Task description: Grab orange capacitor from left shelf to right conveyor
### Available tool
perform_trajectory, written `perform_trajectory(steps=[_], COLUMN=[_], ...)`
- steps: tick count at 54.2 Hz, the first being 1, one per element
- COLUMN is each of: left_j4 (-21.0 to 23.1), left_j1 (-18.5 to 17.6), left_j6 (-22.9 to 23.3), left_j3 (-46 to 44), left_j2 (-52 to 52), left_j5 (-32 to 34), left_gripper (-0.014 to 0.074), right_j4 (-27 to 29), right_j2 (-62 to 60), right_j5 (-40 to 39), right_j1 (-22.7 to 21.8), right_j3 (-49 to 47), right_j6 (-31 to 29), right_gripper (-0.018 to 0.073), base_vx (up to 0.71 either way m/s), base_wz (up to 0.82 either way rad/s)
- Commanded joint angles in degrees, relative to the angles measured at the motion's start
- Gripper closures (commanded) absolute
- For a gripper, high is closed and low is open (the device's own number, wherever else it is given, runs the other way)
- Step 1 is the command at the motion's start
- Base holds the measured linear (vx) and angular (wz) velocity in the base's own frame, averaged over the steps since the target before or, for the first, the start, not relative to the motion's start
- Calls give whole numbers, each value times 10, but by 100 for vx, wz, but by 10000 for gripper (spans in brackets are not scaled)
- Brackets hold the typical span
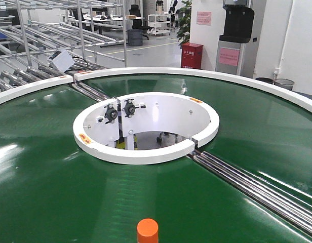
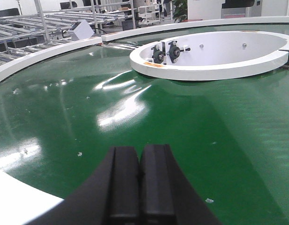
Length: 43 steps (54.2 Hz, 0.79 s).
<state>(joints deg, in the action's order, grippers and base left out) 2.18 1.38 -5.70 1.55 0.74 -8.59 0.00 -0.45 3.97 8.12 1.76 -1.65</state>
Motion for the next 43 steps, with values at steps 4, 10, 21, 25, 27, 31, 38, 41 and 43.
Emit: perform_trajectory(steps=[4, 10, 21, 25, 27, 31, 38, 41, 43], left_j4=[2, 2, 2, 2, 2, 2, 2, 2, 2], left_j1=[-3, -3, -3, -3, -3, -3, -3, -3, -3], left_j6=[1, 1, 1, 1, 1, 1, 1, 1, 1], left_j3=[19, 19, 19, 19, 19, 19, 19, 19, 19], left_j2=[7, 7, 7, 7, 7, 7, 7, 7, 7], left_j5=[47, 47, 47, 47, 47, 47, 47, 47, 47], left_gripper=[602, 602, 602, 602, 602, 602, 602, 602, 602], right_j4=[-7, -18, -36, -39, -40, -28, -23, -27, -27], right_j2=[-8, -8, -8, -8, -8, -8, -8, -8, -8], right_j5=[-67, -75, -74, -76, -76, -76, -76, -76, -76], right_j1=[-3, -3, -3, -3, -6, -19, -31, -29, -29], right_j3=[4, 4, 4, 4, 4, 4, 4, 4, 4], right_j6=[2, 4, 2, 1, 1, 3, 6, 4, 4], right_gripper=[567, 567, 567, 567, 567, 567, 567, 567, 567], base_vx=[0, 0, 0, 0, 0, 0, 0, 0, 0], base_wz=[0, 0, 0, 0, 0, 0, 0, 0, 0])
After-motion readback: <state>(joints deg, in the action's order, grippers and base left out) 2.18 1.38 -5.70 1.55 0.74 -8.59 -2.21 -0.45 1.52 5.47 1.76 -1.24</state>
